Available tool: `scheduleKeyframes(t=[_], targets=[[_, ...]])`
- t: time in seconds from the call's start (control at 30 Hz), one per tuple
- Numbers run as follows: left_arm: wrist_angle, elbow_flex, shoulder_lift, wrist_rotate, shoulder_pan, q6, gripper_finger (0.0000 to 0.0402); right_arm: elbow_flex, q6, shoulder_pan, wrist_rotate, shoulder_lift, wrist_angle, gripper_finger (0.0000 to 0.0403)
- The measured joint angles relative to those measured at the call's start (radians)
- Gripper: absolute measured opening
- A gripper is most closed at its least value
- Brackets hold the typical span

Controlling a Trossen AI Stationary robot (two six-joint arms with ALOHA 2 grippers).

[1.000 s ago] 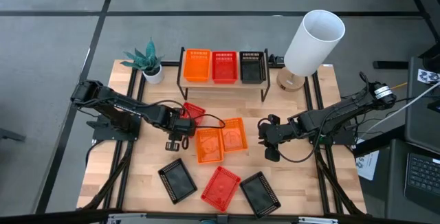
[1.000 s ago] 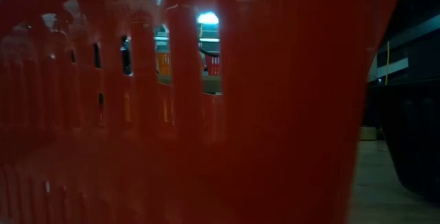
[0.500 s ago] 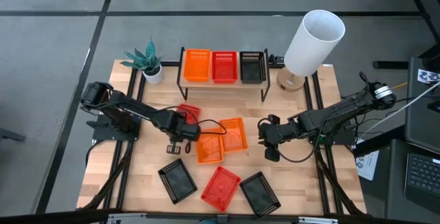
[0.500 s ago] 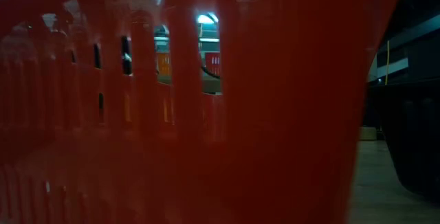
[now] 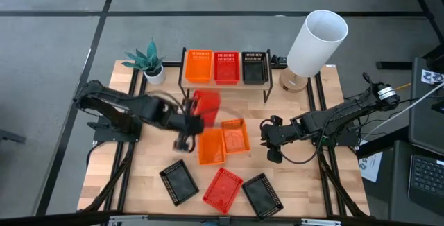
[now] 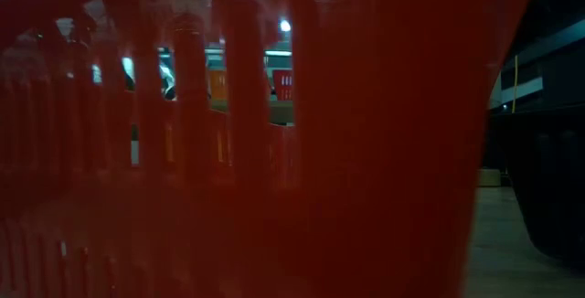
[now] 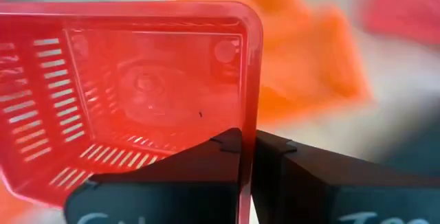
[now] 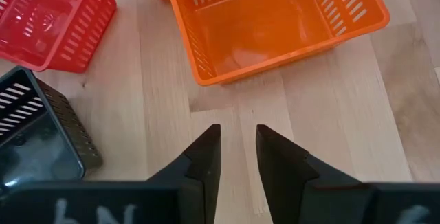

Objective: Stack baskets on shelf by color
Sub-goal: Stack the top red bin on the red bin on the shelf

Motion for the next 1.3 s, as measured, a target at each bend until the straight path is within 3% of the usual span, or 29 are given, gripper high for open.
scheduleKeyframes(t=[0.07, 0.13, 0.33, 0.53, 0.7, 0.93, 1.3], targets=[[0.081, 0.058, -0.001, -0.095, 0.049, 0.095, 0.0001, 0.0, 0.0, 0.0, 0.0, 0.0, 0.001, 0.0091], [0.17, 0.099, -0.001, -0.112, 0.119, 0.183, 0.0001, 0.0, -0.001, 0.0, 0.0, 0.0, 0.0, 0.0091], [0.453, 0.157, 0.012, 0.063, 0.39, 0.343, 0.0, 0.0, 0.0, 0.0, 0.0, 0.0, -0.001, 0.0091], [0.483, 0.249, 0.093, 0.245, 0.565, 0.34, 0.0, 0.0, 0.001, 0.0, -0.013, 0.0, -0.002, 0.0091], [0.455, 0.358, 0.21, 0.326, 0.592, 0.364, 0.0, 0.0, 0.0, 0.0, -0.016, 0.0, -0.003, 0.0091], [0.35, 0.475, 0.348, 0.292, 0.586, 0.39, 0.0, 0.0, 0.0, 0.0, -0.018, 0.0, -0.002, 0.0091], [0.263, 0.488, 0.367, 0.243, 0.586, 0.39, 0.0, 0.0, 0.003, 0.0, -0.02, 0.0, -0.002, 0.0091]])
